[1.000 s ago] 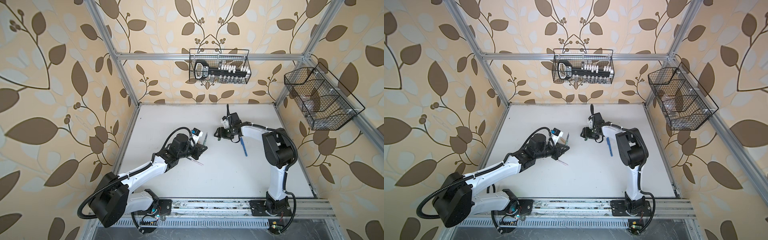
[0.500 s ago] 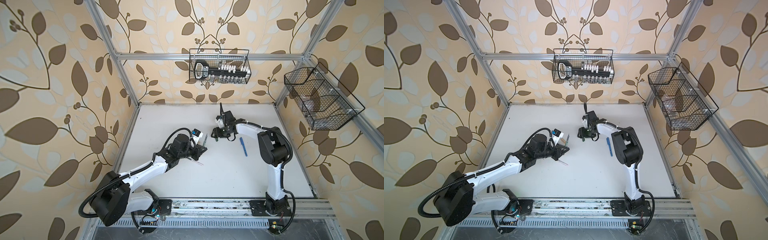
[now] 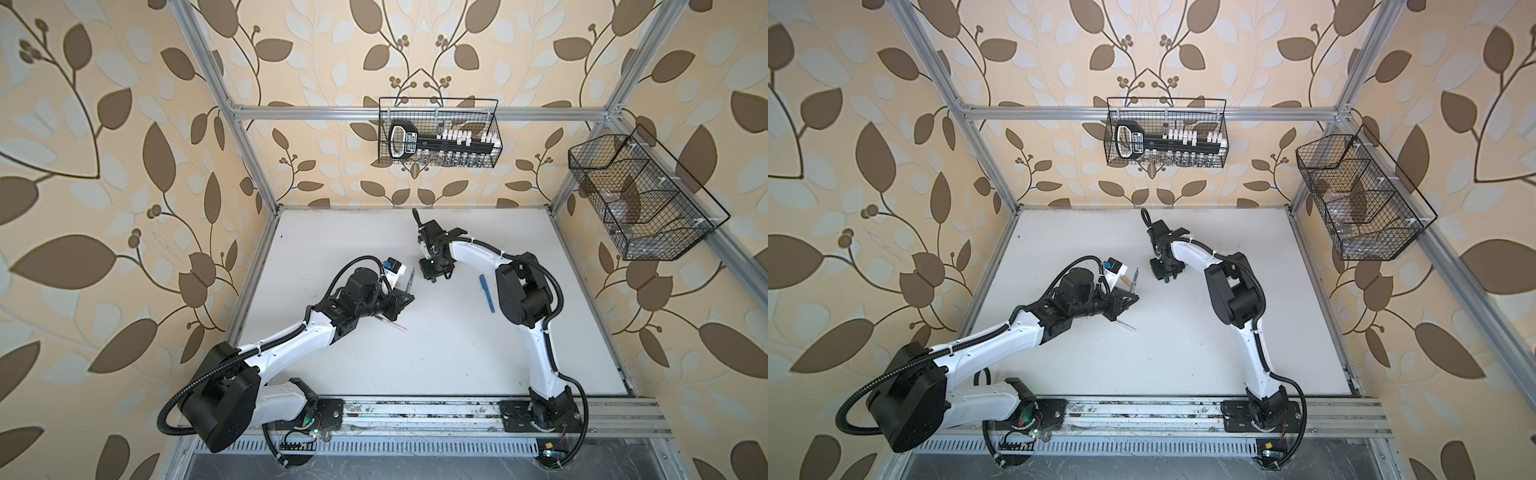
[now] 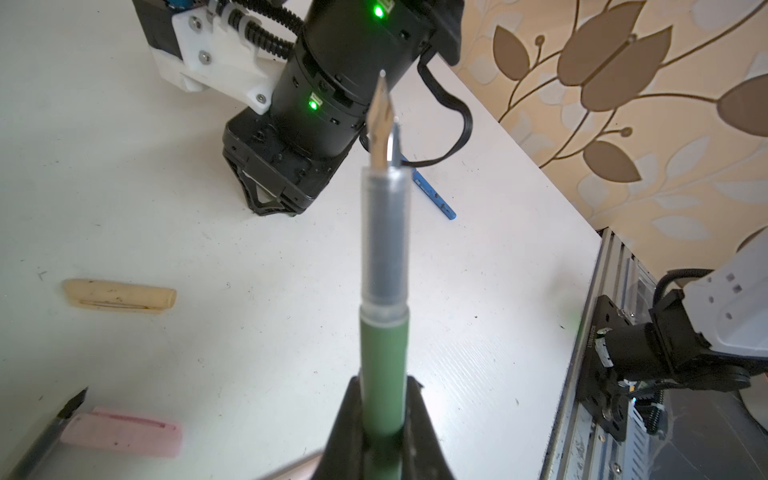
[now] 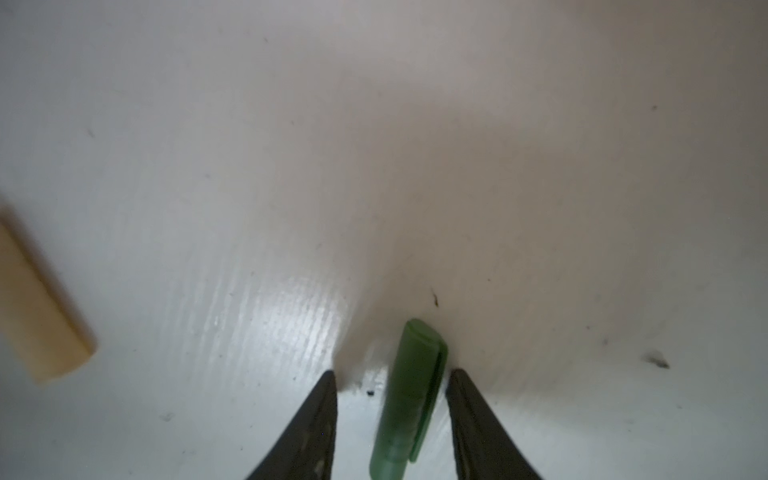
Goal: Insert the pens into the pen caps
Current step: 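Reach the right gripper down to the green cap and grasp it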
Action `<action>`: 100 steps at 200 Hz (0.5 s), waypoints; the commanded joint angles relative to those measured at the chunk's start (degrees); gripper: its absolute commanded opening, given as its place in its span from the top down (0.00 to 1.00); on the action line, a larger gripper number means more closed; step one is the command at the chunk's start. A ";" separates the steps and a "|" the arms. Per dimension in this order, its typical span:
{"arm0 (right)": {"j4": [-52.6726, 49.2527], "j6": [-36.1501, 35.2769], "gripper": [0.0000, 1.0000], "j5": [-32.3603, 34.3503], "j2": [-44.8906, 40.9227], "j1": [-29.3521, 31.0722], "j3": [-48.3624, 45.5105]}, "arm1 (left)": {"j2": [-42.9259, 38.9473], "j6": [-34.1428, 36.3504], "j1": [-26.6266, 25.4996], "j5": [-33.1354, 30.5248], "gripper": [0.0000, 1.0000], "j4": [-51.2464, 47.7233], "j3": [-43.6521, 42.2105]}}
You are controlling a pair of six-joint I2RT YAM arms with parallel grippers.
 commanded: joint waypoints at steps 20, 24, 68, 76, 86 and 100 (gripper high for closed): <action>-4.92 -0.28 0.60 3.80 2.56 -0.25 1.25 | -1.01 1.42 0.23 -0.27 0.99 1.16 0.68; -4.80 -0.25 0.61 3.79 2.52 -0.34 1.05 | -1.02 1.43 0.25 -0.26 0.99 1.15 0.65; -2.23 -0.32 0.70 1.25 3.37 -0.92 -0.08 | -0.93 1.42 0.26 -0.19 0.99 1.24 0.63; -1.93 -0.32 0.72 0.75 3.81 -0.70 0.14 | -0.95 1.47 0.27 -0.18 0.99 1.37 0.64; -1.95 -0.35 0.75 0.50 4.41 -0.36 0.50 | -0.85 1.56 0.21 -0.18 0.99 1.42 0.52; -2.05 -0.50 0.78 1.60 4.82 0.05 0.61 | -0.76 1.75 0.21 -0.35 0.99 1.03 0.67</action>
